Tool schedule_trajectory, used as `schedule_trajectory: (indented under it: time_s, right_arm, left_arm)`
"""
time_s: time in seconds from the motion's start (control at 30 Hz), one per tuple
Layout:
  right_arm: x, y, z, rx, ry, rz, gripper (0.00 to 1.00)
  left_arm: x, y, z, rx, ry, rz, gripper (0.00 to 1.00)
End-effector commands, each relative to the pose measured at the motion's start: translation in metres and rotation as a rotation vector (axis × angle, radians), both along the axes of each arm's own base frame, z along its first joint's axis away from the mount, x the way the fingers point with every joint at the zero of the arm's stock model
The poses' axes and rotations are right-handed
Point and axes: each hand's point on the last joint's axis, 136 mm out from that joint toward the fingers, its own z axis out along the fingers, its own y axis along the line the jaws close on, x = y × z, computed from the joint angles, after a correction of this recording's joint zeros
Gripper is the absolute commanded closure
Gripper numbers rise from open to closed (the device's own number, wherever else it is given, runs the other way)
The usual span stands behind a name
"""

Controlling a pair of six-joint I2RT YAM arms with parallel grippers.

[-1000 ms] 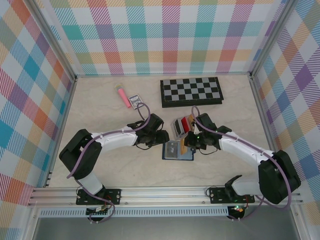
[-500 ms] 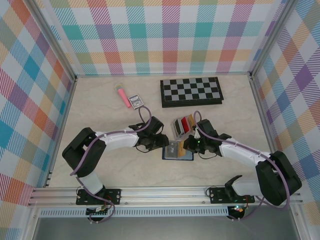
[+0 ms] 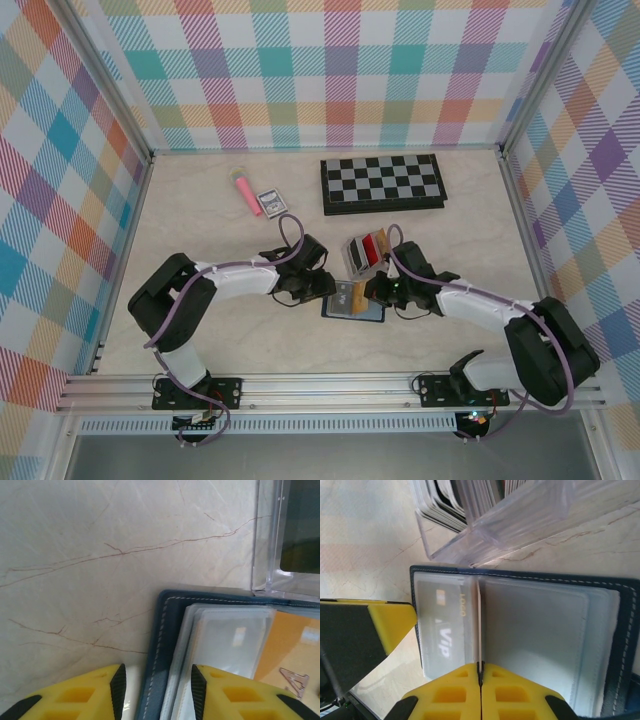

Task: Put the credit cards into the card holder
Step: Flip over the card slot in the card holder, then insert the credit card into the card slot.

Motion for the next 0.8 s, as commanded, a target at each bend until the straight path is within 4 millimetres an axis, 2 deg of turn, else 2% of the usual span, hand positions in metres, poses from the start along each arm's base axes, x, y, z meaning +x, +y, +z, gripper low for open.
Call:
schedule_trajectory:
  time_s: [0.0,0.2,0.47,0.77]
  right_arm:
    - [0.001,-0.002,0.012,0.008,-0.046,0.014,0.93]
    - [0.003,0.008,0.009,0.056,-0.031,0.023,0.93]
    - [0.0,-0.003,-0.015,-0.015,0.019,-0.014,0.94]
    - [-0.007,0.0,-0.025,0.004,0.05,-0.032,0.94]
  left_arm:
    - [-0.012,0.002,-0.016,0.021,0.04,-0.023,0.6]
    - [-0.011,-0.001,-0.018,0.019,0.045,-0.029,0.61]
    - [-0.013,-0.002,-0.021,0.02,0.056,-0.03,0.63]
    - [-0.013,-0.001,-0.024,0.023,0.066,-0.025,0.67]
